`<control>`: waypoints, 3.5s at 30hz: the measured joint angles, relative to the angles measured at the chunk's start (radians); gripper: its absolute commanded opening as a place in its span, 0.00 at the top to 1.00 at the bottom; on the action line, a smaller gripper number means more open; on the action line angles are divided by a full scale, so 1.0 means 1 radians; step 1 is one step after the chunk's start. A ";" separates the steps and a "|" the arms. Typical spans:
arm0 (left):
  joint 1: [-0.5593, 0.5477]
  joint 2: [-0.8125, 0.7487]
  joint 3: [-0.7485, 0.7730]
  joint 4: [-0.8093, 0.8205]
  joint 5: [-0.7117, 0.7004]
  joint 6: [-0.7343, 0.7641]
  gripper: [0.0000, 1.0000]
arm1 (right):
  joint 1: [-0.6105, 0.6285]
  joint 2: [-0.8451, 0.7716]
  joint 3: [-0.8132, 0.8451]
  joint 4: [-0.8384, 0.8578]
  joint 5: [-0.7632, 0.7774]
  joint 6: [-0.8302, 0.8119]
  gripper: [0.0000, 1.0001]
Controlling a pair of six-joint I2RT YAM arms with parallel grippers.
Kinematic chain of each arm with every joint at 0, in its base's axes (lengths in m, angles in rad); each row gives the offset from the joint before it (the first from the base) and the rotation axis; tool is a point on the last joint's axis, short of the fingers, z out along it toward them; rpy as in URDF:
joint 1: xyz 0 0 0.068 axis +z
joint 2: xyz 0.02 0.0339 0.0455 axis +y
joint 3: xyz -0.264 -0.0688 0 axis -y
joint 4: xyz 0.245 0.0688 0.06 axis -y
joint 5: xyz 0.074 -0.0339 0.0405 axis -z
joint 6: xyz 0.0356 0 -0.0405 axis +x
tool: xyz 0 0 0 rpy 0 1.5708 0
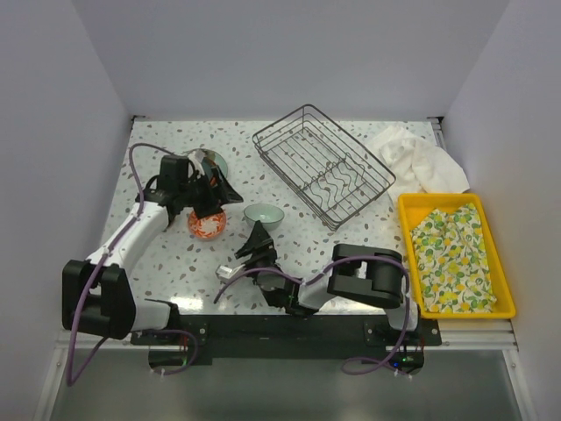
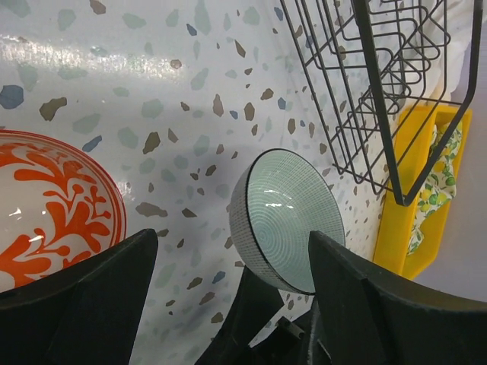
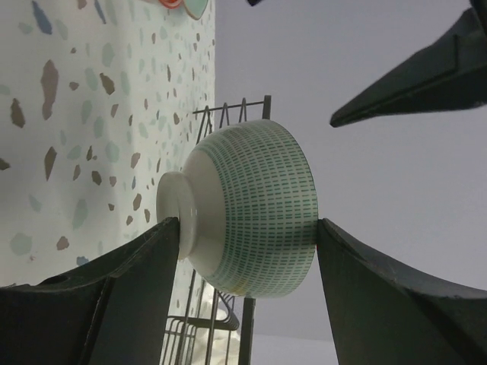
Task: Unload the mixed dishes from the dish rack
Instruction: Pick up the bowl from the dish rack, then place the bowl at the center of the board.
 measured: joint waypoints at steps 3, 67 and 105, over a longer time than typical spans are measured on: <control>-0.005 0.005 0.023 -0.002 0.003 -0.008 0.17 | 0.004 0.028 0.000 0.000 0.009 -0.025 0.96; -0.191 0.293 0.452 -0.301 -0.344 0.165 1.00 | 0.037 -0.019 -0.017 0.038 0.099 -0.035 0.03; 0.016 -0.087 -0.007 -0.190 -0.528 0.183 1.00 | -0.806 -0.781 0.193 -1.342 -0.764 1.814 0.02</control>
